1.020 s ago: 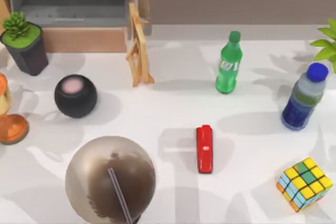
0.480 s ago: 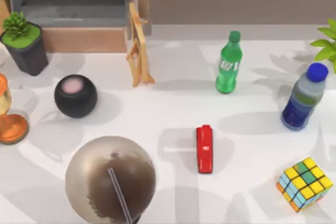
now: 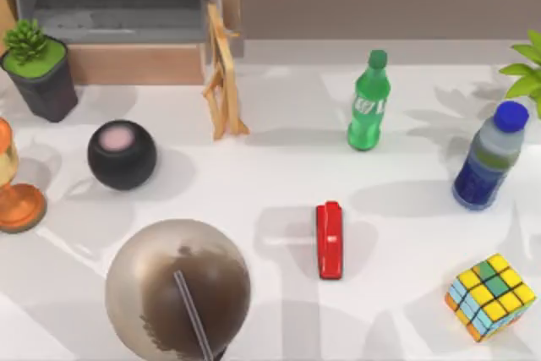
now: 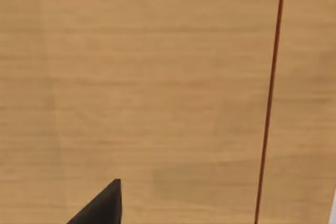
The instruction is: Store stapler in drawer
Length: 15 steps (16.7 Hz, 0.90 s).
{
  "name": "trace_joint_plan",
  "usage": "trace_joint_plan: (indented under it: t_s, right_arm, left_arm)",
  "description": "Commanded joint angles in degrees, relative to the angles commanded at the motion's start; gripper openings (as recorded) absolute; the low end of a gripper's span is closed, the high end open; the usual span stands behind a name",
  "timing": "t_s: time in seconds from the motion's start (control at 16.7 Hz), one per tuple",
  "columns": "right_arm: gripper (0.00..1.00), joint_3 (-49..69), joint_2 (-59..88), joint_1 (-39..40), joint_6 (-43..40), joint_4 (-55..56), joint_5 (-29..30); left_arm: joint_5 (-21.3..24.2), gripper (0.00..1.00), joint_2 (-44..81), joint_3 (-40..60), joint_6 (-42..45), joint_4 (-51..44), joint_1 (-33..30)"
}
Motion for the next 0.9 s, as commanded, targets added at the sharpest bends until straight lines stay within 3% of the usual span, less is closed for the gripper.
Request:
trace_joint_plan:
  t_s: [0.18,0.9]
  right_arm:
    - [1.00,0.0,0.0,0.0,0.0,0.0,0.0]
    - [1.00,0.0,0.0,0.0,0.0,0.0,0.0]
  left_arm:
    - [0.0,1.00,0.0,0.0,0.0,0.0,0.0]
    - [0.0,0.10,0.0,0.0,0.0,0.0,0.0]
